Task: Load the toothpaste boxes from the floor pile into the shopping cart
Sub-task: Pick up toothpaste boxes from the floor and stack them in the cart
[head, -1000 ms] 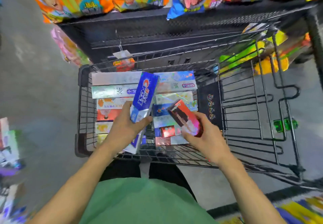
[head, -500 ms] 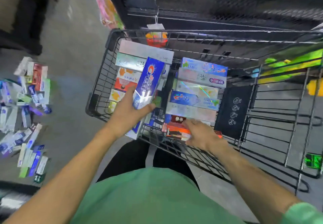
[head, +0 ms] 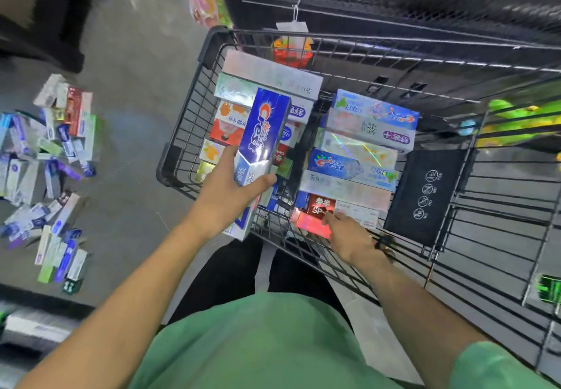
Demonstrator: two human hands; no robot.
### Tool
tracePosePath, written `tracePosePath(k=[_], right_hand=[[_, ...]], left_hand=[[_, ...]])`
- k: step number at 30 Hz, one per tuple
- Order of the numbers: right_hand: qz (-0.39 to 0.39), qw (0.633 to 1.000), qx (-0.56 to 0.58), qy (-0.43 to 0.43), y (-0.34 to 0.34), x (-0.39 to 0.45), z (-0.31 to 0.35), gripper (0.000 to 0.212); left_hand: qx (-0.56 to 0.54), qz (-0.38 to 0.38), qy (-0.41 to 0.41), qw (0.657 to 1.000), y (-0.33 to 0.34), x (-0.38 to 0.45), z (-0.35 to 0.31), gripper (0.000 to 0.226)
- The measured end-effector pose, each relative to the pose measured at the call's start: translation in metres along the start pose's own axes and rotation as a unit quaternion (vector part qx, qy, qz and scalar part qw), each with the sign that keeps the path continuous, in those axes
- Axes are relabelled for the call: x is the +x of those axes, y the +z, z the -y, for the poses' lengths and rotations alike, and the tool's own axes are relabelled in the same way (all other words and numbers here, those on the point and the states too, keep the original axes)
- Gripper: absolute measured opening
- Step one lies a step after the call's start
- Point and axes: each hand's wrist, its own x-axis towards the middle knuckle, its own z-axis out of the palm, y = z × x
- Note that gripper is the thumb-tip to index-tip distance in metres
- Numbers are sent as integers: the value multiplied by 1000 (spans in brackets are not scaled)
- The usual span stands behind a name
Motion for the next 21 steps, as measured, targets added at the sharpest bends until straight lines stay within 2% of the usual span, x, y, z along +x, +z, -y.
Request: tracePosePath(k=[8,12,15,18,21], right_hand=[[-20,998,49,44,-10,-6,0,37],[-62,993,90,51,-25,-11,4,37],[-107,986,118,47,-40,-12,10,36],[-140,981,130,44,-56,-11,19,39],[-160,978,121,52,-70,-10,25,39]], left_hand=[[20,6,4,1000,-1,0,8,55],[126,13,44,991,-4,8,10,58],[207,24,76,975,-10,21,11,68],[317,62,106,941,-17,44,10,76],[461,126,145,866,-18,78,10,76]])
